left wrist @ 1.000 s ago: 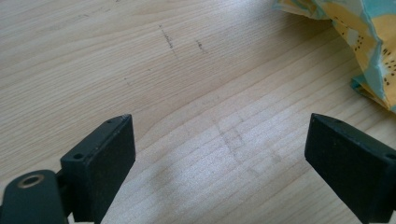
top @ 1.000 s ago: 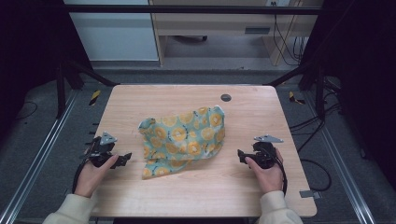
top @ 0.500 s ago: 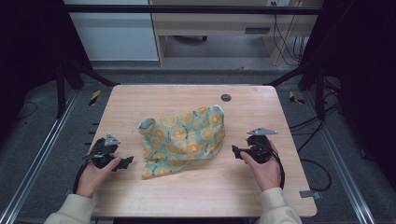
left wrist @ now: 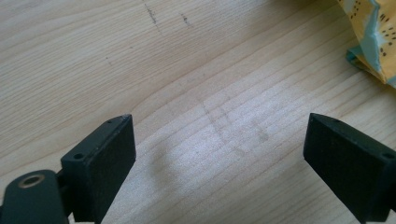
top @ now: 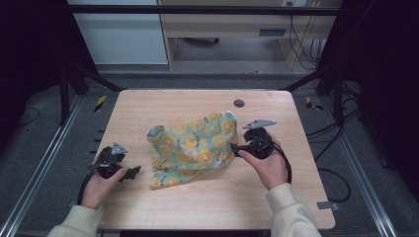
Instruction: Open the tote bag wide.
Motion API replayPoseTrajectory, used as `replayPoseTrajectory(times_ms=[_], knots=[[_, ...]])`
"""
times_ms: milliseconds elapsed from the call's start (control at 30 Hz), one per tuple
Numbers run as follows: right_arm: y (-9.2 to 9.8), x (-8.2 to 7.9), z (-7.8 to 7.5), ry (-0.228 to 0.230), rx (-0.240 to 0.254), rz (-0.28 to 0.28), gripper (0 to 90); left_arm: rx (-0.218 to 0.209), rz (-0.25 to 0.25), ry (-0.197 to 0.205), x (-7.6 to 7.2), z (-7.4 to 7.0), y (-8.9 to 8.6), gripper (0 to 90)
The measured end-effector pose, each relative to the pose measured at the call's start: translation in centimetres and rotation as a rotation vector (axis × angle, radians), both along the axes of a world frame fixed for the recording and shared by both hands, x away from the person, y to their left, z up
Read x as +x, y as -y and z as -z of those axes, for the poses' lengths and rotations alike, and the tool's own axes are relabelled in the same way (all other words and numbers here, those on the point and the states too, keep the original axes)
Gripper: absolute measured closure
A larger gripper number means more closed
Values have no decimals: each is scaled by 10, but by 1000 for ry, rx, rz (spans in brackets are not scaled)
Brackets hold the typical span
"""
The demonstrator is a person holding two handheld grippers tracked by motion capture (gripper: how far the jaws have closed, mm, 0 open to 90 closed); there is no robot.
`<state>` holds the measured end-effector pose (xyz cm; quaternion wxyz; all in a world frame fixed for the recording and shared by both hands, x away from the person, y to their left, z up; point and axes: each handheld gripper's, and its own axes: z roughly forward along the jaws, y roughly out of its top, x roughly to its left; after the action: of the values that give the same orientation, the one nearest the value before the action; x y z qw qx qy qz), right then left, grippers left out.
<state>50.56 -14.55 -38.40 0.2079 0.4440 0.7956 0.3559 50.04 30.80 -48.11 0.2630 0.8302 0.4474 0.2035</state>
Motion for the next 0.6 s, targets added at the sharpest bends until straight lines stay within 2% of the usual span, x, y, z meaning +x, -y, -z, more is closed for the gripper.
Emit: replayPoseTrajectory(times_ms=[300, 600], knots=[[-27, 14, -35, 19, -30, -63, 265, 1, -6, 5, 0, -1, -2, 89], [-46, 28, -57, 37, -28, -84, 239, 1, -4, 5, 0, -1, -2, 88]])
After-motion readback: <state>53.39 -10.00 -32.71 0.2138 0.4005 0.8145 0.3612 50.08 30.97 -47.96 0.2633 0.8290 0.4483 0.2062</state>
